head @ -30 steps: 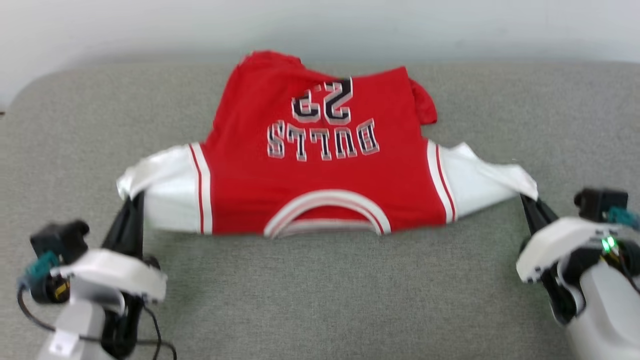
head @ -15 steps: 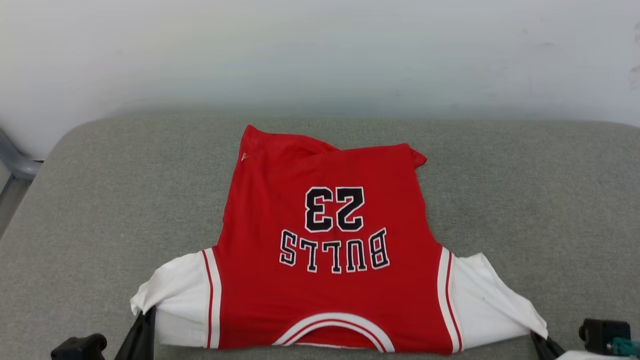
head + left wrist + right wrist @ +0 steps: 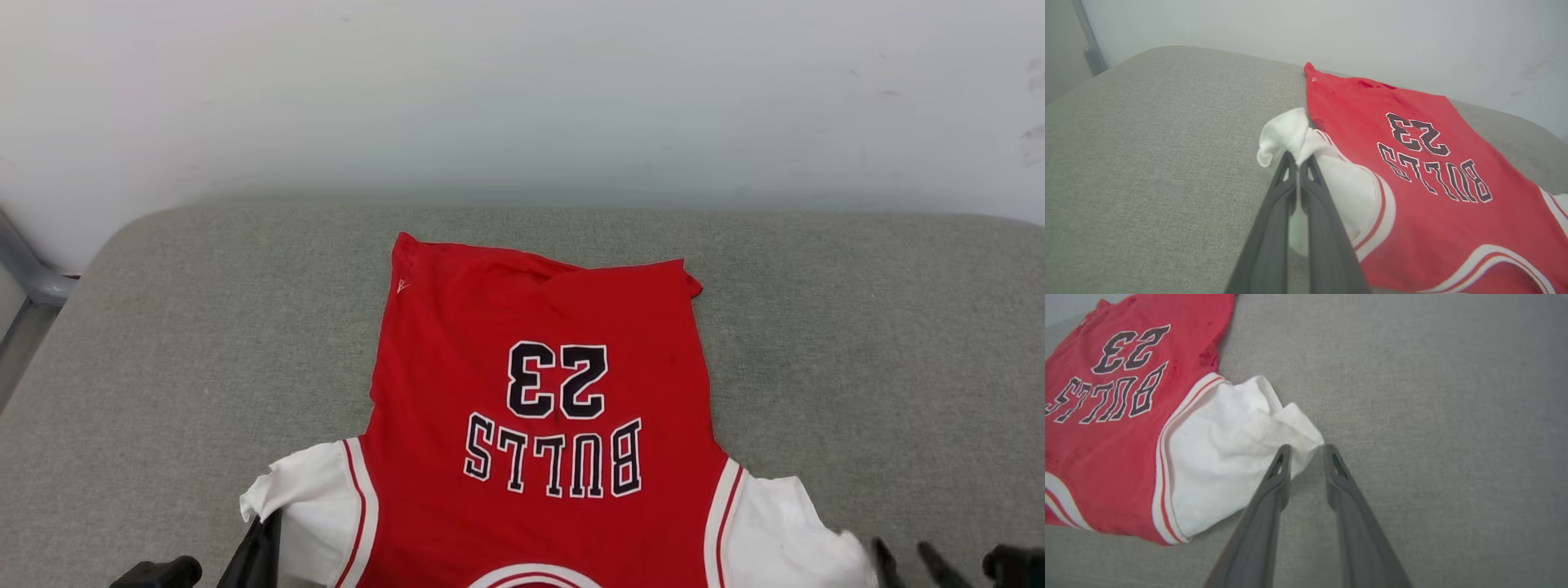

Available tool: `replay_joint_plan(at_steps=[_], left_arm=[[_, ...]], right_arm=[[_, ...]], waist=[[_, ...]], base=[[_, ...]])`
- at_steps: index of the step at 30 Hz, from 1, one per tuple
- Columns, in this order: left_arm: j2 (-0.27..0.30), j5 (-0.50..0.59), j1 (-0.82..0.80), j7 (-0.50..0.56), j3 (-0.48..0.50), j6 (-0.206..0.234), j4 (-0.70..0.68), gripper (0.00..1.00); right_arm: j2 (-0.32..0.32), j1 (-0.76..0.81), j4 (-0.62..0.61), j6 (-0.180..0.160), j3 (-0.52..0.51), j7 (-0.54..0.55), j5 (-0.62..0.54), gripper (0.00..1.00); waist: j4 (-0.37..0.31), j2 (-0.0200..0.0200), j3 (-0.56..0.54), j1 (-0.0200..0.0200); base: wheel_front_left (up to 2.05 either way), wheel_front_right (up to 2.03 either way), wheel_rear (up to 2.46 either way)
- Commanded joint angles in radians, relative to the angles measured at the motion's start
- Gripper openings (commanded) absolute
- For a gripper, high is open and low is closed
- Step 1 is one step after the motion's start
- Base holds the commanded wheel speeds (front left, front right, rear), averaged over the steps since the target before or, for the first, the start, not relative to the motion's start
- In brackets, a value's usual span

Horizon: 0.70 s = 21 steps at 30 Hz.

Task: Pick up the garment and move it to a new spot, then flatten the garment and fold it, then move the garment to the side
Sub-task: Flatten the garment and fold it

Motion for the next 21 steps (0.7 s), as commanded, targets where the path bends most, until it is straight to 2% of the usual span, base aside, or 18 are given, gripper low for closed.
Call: replay_joint_plan(at_steps=[1, 6, 10, 16, 21], left_arm=[[-0.003, 0.007, -0.013, 0.000, -0.004, 0.002, -0.014, 0.00], [-0.003, 0.021, -0.057, -0.005, -0.015, 0.004, -0.058, 0.00], [-0.009, 0.030, -0.109, -0.013, -0.029, -0.008, -0.083, 0.00], [-0.028, 0.046, -0.223, -0.039, -0.074, -0.054, -0.085, 0.00], [-0.054, 0.057, -0.304, -0.066, -0.097, -0.091, -0.073, 0.00]], right_arm=[[0.005, -0.045, -0.009, -0.001, -0.007, -0.034, 0.016, 1.00], [0.007, -0.214, 0.063, -0.001, -0.036, -0.117, 0.035, 1.00], [-0.007, -0.402, 0.197, -0.001, -0.049, -0.111, 0.041, 1.00], [-0.084, -0.683, 0.395, -0.001, -0.021, -0.003, 0.055, 1.00], [-0.152, -0.910, 0.538, -0.001, 0.047, 0.146, 0.056, 1.00]], waist=[[0.001, -0.0001, 0.005, 0.0001], [0.016, -0.0001, 0.055, 0.0001], [0.047, -0.0001, 0.115, 0.0001], [0.134, -0.0001, 0.227, 0.0001], [0.190, -0.0001, 0.318, 0.0001]], base=[[0.00, 0.00, 0.00], [0.00, 0.00, 0.00], [0.00, 0.00, 0.00], [0.00, 0.00, 0.00], [0.00, 0.00, 0.00]])
